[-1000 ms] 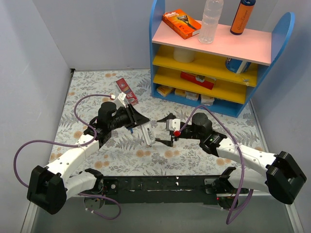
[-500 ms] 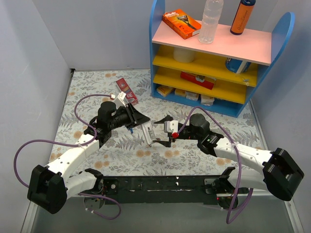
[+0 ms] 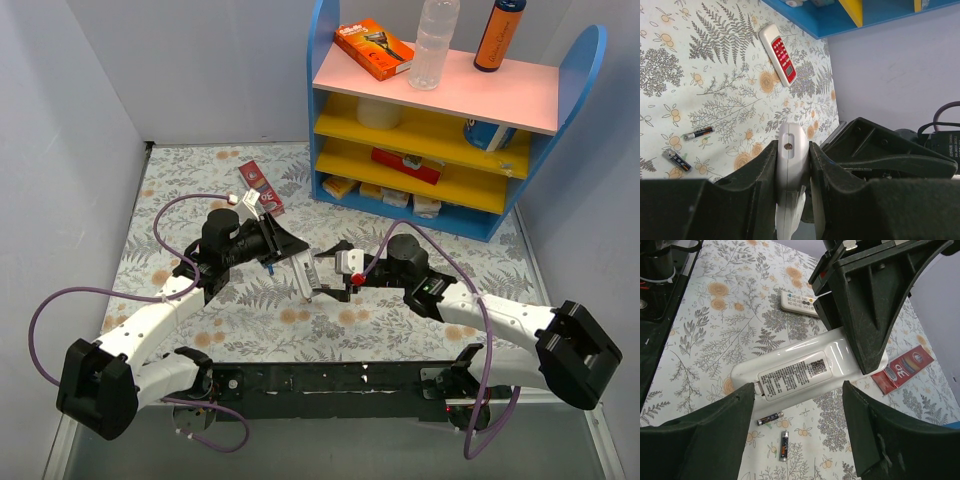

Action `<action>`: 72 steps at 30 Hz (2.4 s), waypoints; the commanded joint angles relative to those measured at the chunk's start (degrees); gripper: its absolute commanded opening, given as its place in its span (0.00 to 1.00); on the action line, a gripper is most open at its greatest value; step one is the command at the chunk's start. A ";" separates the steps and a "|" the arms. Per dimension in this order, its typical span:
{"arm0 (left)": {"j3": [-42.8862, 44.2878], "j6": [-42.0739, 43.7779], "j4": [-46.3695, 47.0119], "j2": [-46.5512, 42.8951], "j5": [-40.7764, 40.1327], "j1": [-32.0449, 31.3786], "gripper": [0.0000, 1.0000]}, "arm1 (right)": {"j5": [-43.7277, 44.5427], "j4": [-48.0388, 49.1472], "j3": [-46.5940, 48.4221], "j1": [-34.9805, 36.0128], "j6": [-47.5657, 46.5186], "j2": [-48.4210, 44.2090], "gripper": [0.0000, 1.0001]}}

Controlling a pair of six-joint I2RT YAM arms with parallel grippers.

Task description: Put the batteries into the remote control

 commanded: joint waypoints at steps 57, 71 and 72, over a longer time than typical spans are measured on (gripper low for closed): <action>8.34 4.98 -1.99 21.37 -15.85 0.23 0.00 | 37.70 27.84 -6.47 7.83 -16.22 17.97 0.23; 10.28 2.78 1.18 27.98 -20.43 1.81 0.00 | 40.85 28.28 -8.40 6.95 -12.53 20.96 0.23; 10.28 2.96 1.00 27.46 -20.52 1.89 0.00 | 41.21 28.54 -8.67 6.95 -11.83 20.27 0.23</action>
